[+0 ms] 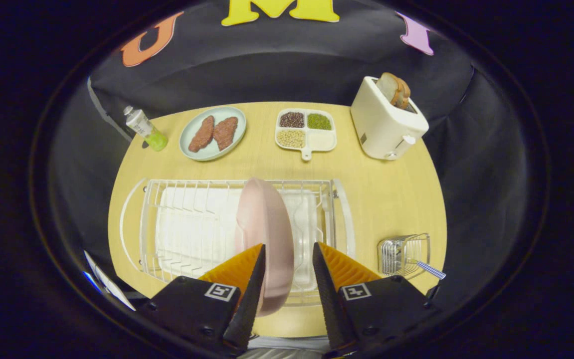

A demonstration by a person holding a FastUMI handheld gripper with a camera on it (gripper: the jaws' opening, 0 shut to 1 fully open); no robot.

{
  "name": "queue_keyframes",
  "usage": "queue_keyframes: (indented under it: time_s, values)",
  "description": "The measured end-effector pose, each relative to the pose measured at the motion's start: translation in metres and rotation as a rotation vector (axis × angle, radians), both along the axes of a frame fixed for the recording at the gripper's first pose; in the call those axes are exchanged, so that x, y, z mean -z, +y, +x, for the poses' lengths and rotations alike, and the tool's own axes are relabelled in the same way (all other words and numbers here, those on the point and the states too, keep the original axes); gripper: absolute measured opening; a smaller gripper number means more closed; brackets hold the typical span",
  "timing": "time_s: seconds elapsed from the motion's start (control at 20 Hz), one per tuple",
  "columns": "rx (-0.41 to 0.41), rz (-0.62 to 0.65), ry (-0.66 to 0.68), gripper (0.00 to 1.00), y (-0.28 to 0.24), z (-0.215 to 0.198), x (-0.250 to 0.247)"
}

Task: Take the plate from the dish rack, then take the spoon from the basket and place it into the plate.

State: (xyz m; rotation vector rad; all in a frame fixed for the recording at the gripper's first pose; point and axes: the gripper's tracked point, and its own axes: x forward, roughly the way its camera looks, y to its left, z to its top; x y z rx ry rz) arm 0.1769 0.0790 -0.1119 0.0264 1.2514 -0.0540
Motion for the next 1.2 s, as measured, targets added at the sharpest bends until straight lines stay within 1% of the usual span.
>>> queue_keyframes:
  time_s: [0.1,0.15,0.2,0.3,0.55,0.7,0.8,1.0,1.2]
  values:
    - [0.006,0.042,0.032,0.53,0.005,-0.003,0.007]
    - [0.014,0.038,0.032,0.47,0.004,-0.003,0.007]
    - [0.018,0.03,0.033,0.34,0.004,-0.004,0.004]
    - [0.031,0.002,0.022,0.3,0.005,-0.007,0.002]
    - [0.06,-0.112,-0.041,0.27,-0.01,-0.01,-0.021]
    - [0.03,-0.117,-0.082,0.27,-0.013,-0.023,-0.041]
    - [-0.001,-0.077,-0.123,0.27,-0.013,-0.037,-0.057]
    - [-0.037,0.023,-0.198,0.27,-0.023,-0.078,-0.081]
    - [-0.043,0.143,-0.234,0.27,-0.033,-0.127,-0.068]
